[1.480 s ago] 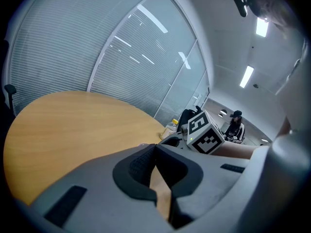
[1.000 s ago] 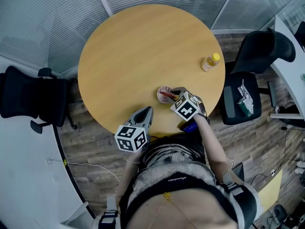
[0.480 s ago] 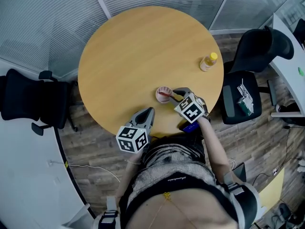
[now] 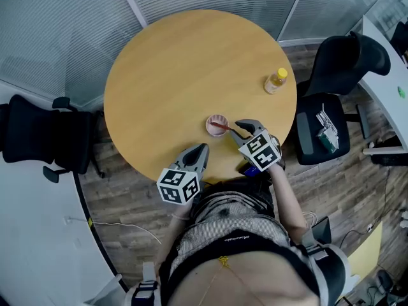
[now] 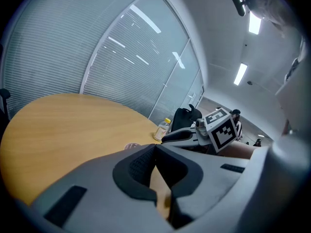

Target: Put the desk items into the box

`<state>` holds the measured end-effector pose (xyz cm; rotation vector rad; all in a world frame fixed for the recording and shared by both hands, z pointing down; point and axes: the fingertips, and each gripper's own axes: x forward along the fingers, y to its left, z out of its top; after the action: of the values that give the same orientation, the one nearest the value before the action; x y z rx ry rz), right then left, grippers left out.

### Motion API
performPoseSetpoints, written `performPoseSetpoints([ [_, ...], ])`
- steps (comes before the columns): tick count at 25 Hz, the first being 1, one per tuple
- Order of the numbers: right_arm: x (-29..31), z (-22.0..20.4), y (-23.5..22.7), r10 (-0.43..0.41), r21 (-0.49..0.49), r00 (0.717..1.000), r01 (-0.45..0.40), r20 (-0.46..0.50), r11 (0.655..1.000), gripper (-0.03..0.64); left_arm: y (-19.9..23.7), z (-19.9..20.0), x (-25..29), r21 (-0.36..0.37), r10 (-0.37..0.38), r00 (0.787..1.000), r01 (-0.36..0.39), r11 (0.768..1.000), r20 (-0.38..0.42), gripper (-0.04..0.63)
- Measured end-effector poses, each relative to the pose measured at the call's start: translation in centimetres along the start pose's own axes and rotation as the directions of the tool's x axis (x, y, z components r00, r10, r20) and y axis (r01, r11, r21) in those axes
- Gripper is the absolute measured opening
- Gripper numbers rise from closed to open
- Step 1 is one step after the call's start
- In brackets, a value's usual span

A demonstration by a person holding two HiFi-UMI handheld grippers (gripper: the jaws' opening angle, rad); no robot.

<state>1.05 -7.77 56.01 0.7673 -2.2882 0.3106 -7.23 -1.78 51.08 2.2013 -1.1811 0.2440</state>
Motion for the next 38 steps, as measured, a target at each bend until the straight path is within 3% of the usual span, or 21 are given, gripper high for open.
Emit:
performPoseSetpoints([
  [5,-1.5,-0.1,0.5,-0.006,0.013,1.000,0.006,0.022,1.000,0.069,-0.6,-0.2,0.1,0.002,-0.010,1.000,0.010,1.000,-0.003,0.018],
  [12,-2.4,-0.4,3.1,0.067,-0.010,0.997,-0.066,0.033,0.998,0.037,-1.5,-0.3,0.2,0.009,-0.036,0.999,0.036,0.999,0.006,0.018],
  [17,-3.0,0.2,5.0,0.115,-0.018,0.989,-0.114,0.095,0.993,0.034,-2.8,0.1,0.4,0.019,-0.069,0.997,0.068,0.998,0.030,0.018],
  [23,-4.6,2.8,6.4,0.145,-0.021,0.959,-0.144,0.242,0.989,0.034,-4.3,1.8,-0.2,0.034,-0.107,0.990,0.104,0.994,0.088,0.018],
  [28,-6.3,5.8,6.9,0.132,0.017,0.915,-0.149,0.380,0.989,0.034,-5.1,3.7,-1.3,0.074,-0.118,0.983,0.108,0.991,0.144,0.018],
  [35,-8.7,8.4,7.3,0.095,-0.009,0.886,-0.102,0.453,0.995,0.034,-5.6,5.9,-3.2,0.158,-0.100,0.975,0.069,0.985,0.197,0.018],
  [38,-9.6,9.5,7.0,0.069,-0.010,0.876,-0.073,0.477,0.997,0.034,-5.9,7.0,-3.8,0.156,-0.112,0.965,0.076,0.985,0.235,0.018],
])
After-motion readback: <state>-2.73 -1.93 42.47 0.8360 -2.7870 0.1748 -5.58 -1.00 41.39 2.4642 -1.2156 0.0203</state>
